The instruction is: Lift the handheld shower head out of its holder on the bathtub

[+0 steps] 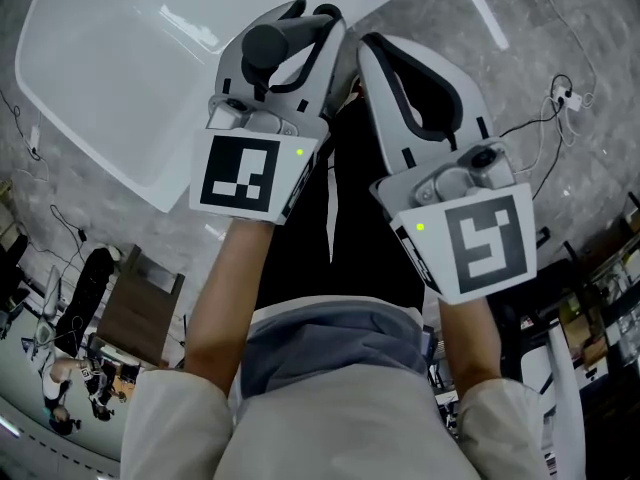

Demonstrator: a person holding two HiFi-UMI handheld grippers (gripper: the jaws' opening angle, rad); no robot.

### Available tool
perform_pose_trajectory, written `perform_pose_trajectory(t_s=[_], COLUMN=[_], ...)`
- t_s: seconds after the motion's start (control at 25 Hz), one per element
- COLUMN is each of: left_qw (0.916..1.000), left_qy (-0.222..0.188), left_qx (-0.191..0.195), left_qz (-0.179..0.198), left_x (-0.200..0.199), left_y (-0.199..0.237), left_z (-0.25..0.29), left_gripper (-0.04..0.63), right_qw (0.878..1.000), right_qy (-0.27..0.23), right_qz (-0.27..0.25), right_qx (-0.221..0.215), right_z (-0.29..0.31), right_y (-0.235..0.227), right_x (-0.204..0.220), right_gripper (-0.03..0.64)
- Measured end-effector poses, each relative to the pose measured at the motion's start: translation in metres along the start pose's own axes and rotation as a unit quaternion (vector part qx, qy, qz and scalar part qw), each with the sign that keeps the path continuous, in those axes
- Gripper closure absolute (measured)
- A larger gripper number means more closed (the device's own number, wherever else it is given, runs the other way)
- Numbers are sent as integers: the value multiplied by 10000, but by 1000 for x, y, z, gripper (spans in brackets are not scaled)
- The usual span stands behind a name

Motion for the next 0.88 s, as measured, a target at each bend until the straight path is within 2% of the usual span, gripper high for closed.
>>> perform_pose_trajectory(t_s=[0.16, 0.48, 0.88], left_qw=[9995, 9993, 9996], left_qy=[-189, -202, -281], left_qx=[41, 106, -9], left_qz=[233, 287, 47], left_x=[-11, -28, -45], left_y=[-1, -23, -26], left_z=[-9, -12, -38], left_gripper=[453, 454, 454], right_qw=[9999, 9998, 9995], right_qy=[-71, -160, -305], right_qz=[53, 66, -42], right_qx=[52, 56, 93], right_z=[-10, -37, -59], right_y=[4, -4, 9], right_x=[-11, -26, -49], right_gripper=[597, 597, 597])
Point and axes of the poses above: the fingertips, and each gripper's own axes: z forward along the fingers, y to its left, x out of its underside, the point moved 3 cm from there along -z, backward along the fingers
